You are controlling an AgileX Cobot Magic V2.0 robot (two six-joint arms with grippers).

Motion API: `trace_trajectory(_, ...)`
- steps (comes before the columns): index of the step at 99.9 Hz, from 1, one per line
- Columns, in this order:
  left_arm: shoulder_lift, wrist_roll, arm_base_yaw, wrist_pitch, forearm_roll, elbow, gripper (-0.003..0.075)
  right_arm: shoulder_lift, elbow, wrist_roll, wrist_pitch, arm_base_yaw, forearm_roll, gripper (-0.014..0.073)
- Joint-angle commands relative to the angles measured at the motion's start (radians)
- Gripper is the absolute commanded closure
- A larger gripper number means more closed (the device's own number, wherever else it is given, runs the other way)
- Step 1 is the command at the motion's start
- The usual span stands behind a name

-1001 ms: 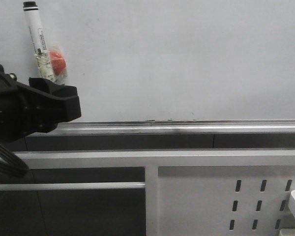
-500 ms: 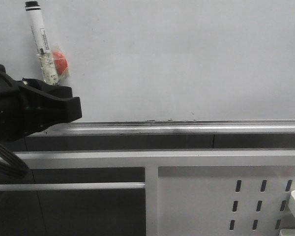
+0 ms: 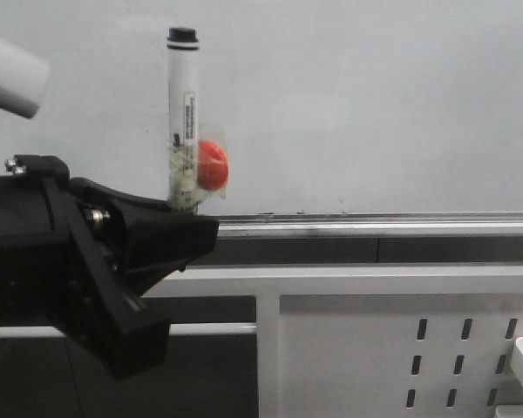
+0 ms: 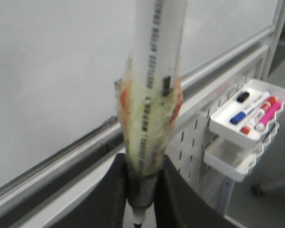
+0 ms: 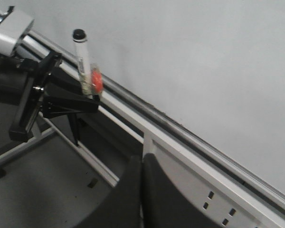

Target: Write number 1 on whiteboard

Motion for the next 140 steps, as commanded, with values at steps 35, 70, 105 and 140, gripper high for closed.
trace_trajectory(35,-0.305,0.168,-0.003,0.688,0.245,-0.132,0.074,0.391,-0.171,-0.154,-0.057,0.301,-0.108,0.0457)
trace_trajectory(70,-0.406,0.168,-0.064,1.202,0.251,-0.335,0.074,0.651,-0.249,-0.154,-0.296,0.467,-0.138,0.0252)
trace_trajectory(105,-0.406,0.168,-0.076,1.204,0.253,-0.373,0.074,0.764,-0.318,-0.154,-0.373,0.525,-0.138,0.0253)
trace_trajectory(140,-0.406,0.168,-0.076,1.197,0.289,-0.373,0.074,0.777,-0.337,-0.154,-0.36,0.553,-0.136,0.0257)
